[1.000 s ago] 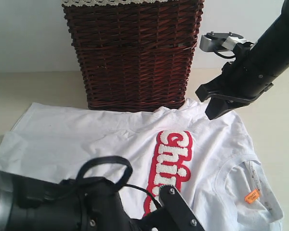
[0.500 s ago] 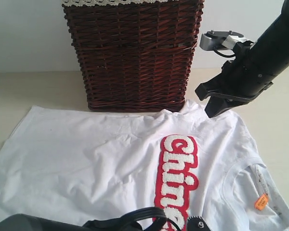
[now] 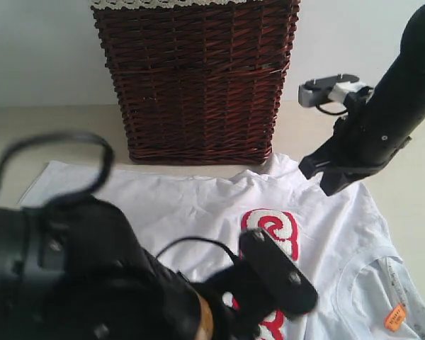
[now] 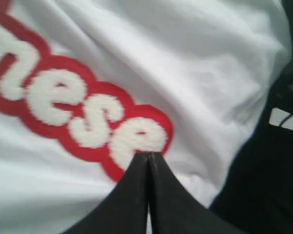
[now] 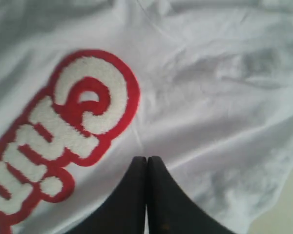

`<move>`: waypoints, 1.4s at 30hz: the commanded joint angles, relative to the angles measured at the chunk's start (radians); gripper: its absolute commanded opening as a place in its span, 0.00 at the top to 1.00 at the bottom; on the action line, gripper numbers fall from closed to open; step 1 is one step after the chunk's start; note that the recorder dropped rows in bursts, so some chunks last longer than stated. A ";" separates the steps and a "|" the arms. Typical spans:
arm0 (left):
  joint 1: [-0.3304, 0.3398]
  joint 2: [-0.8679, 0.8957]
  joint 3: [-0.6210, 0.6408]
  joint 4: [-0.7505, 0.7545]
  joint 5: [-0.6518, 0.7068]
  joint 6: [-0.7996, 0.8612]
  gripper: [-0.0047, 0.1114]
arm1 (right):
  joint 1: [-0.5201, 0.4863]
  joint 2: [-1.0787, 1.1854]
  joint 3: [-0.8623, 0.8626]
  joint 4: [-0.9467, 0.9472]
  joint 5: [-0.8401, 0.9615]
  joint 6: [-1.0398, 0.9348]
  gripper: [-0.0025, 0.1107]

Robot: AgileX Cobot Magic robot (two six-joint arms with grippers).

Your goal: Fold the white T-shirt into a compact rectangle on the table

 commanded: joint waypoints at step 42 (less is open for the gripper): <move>0.967 0.164 -0.266 -0.205 0.202 0.350 0.96 | -0.081 0.336 -0.371 -0.342 -0.102 0.373 0.83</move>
